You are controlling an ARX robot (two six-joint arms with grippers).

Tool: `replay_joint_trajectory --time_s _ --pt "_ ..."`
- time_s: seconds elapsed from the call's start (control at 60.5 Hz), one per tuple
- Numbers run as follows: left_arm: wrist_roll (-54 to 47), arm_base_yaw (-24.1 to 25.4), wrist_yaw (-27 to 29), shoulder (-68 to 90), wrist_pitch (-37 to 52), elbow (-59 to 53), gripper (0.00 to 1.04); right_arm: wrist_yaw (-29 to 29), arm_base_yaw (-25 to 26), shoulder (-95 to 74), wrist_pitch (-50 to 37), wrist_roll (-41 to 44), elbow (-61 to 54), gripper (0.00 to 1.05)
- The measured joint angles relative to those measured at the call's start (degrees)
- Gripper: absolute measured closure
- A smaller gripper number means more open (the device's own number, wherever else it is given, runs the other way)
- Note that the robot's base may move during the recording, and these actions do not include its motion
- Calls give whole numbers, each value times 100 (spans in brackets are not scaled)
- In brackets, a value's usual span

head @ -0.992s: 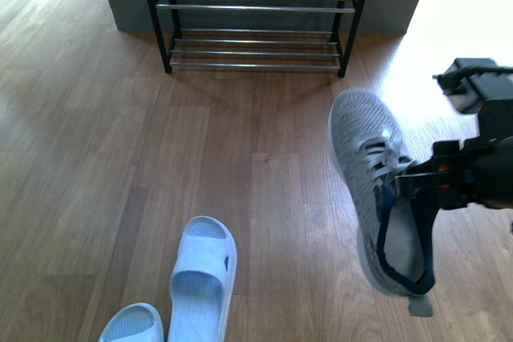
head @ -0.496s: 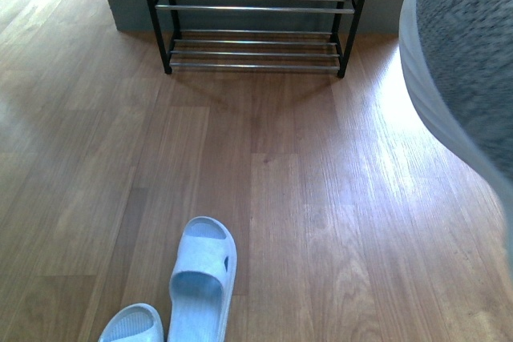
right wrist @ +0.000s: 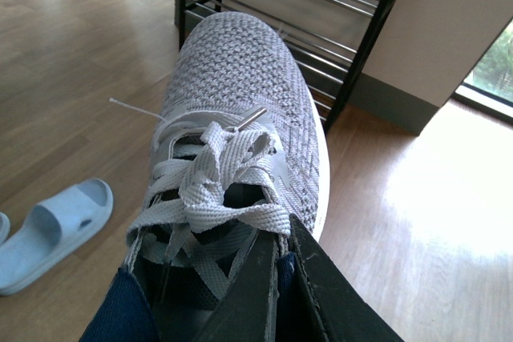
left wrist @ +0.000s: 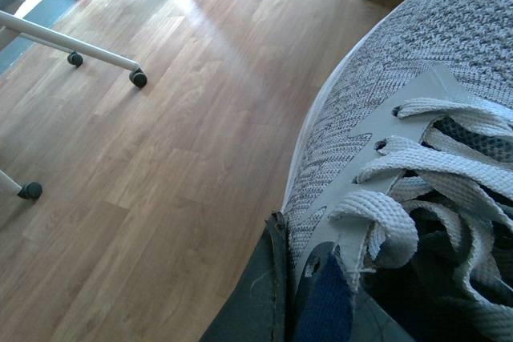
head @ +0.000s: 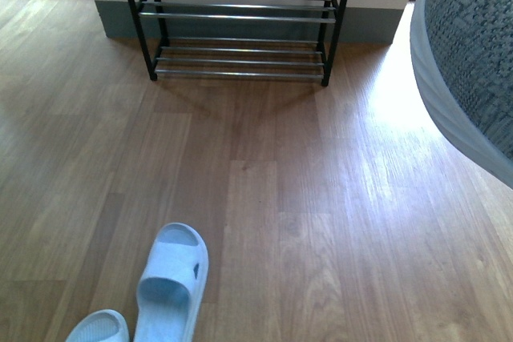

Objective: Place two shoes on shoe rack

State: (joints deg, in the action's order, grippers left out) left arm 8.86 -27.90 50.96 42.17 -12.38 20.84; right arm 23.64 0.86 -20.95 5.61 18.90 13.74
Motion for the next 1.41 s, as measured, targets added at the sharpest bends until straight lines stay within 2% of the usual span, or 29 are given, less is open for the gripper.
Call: replay_joint_trajectory --time_s 1.406 --pt "0 -9 -11 2 -2 0 104 -46 20 7 7 2 -11 104"
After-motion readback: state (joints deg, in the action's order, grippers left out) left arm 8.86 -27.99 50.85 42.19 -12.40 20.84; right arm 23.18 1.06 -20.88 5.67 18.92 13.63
